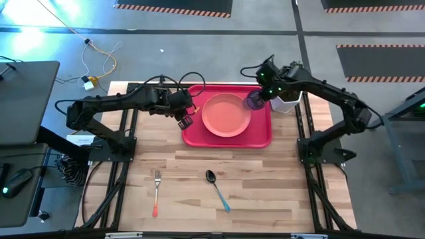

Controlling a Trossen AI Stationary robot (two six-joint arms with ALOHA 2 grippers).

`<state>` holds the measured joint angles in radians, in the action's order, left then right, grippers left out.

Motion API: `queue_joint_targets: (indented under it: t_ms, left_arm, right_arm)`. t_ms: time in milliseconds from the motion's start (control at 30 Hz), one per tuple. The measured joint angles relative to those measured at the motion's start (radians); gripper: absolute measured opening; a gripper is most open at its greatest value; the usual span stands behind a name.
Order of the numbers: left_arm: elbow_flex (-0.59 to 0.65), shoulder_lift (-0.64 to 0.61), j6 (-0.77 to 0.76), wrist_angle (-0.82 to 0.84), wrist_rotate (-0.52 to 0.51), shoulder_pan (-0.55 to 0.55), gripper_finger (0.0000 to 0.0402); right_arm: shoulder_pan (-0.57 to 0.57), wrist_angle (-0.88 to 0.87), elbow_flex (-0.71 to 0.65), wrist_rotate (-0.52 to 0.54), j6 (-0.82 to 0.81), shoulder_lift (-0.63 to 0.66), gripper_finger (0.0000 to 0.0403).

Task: Pick and place plate/cup/fork/spoon on tray
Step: Put the blue cup on the orange tray on the top right of the orange plate

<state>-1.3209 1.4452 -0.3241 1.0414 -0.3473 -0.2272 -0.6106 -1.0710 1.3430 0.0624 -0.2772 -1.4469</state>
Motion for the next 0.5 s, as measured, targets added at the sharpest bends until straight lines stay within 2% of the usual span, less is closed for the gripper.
queue_joint_targets:
  t_ms: [500]
  left_arm:
    - [0.0,0.0,-0.005,0.0,0.0,-0.002,0.0094]
  right_arm:
    - [-0.094,0.093,0.0,-0.04,0.482,-0.021,0.0]
